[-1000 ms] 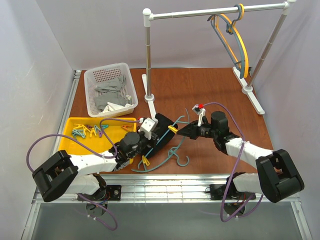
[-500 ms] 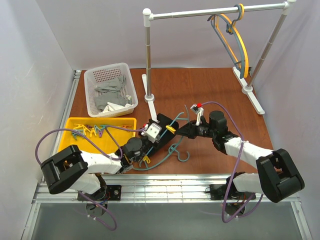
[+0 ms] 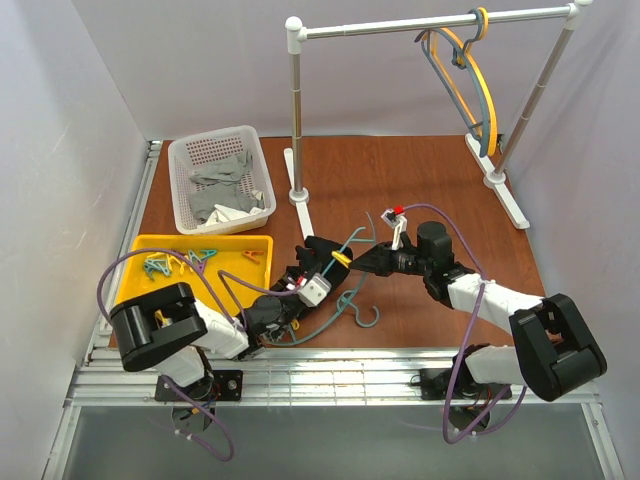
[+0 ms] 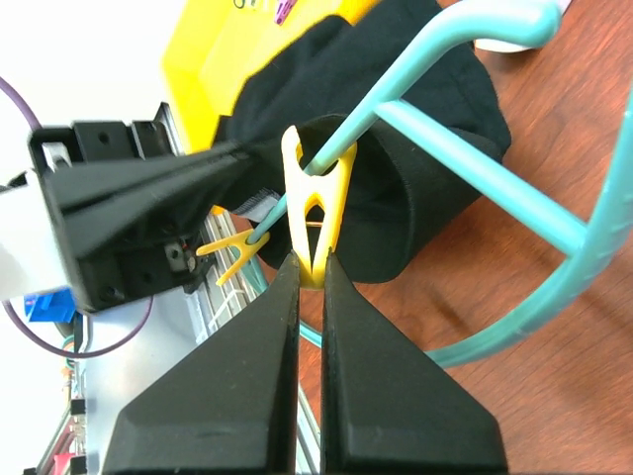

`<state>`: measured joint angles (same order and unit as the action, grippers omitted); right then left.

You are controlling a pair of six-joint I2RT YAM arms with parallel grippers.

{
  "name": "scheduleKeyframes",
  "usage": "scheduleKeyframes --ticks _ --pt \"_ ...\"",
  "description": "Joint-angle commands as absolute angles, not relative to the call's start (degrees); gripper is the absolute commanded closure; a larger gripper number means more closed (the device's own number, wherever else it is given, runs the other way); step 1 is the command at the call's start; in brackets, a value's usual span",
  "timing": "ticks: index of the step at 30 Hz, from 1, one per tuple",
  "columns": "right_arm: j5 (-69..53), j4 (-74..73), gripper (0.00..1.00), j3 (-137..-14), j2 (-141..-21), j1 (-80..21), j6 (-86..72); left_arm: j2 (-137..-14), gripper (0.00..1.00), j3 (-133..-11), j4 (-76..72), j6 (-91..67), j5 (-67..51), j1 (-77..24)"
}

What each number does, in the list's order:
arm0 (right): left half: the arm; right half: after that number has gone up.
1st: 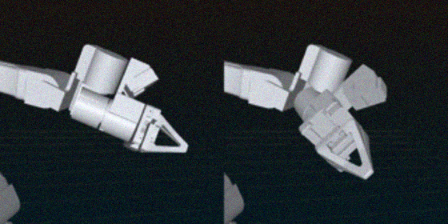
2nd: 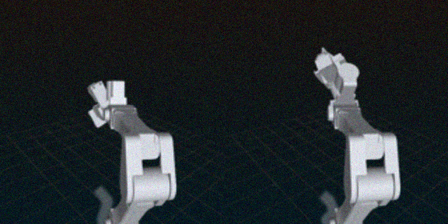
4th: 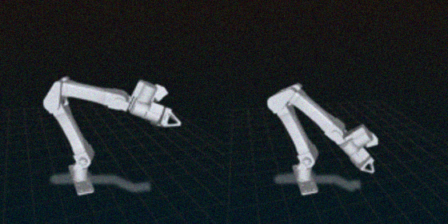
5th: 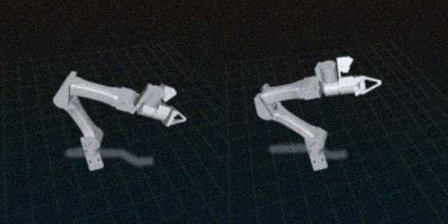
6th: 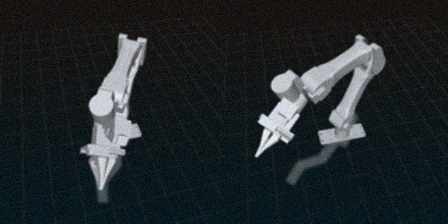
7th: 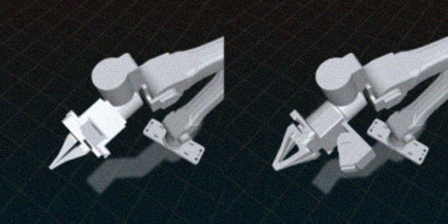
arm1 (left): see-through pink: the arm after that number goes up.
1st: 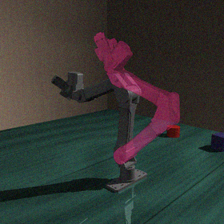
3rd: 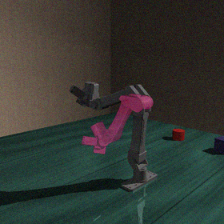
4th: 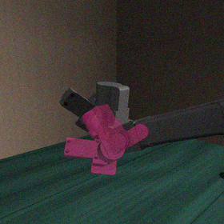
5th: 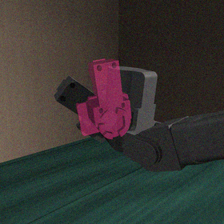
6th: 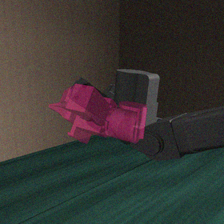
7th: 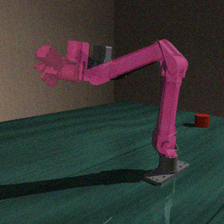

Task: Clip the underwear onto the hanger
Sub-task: Clamp the underwear onto the hanger.

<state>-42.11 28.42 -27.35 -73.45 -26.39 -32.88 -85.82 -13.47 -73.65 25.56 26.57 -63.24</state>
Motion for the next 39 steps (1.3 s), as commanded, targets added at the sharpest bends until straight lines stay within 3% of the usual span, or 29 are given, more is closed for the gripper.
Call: scheduleKeyframes --ticks 1,6,18,39 --pt "-41.31 29.71 0.99 -29.53 -71.9 -26.72 -33.84 -89.29 1.0 -12.92 -87.53 33.64 26.98 -64.51" --pt "-40.78 28.13 0.99 -30.06 -71.01 -26.72 -33.49 -94.64 1.0 -13.27 -95.07 39.1 29.61 -66.79" --pt "-38.41 20.75 0.99 -29.8 -65.66 -26.72 -31.99 -98.44 1.0 -18.63 -97.21 47.45 30.5 -67.24" --pt "-36.3 17.14 0.99 -27.51 -60.73 -26.72 -31.2 -92.55 1.0 -18.45 -97.21 48.95 30.4 -62.85"
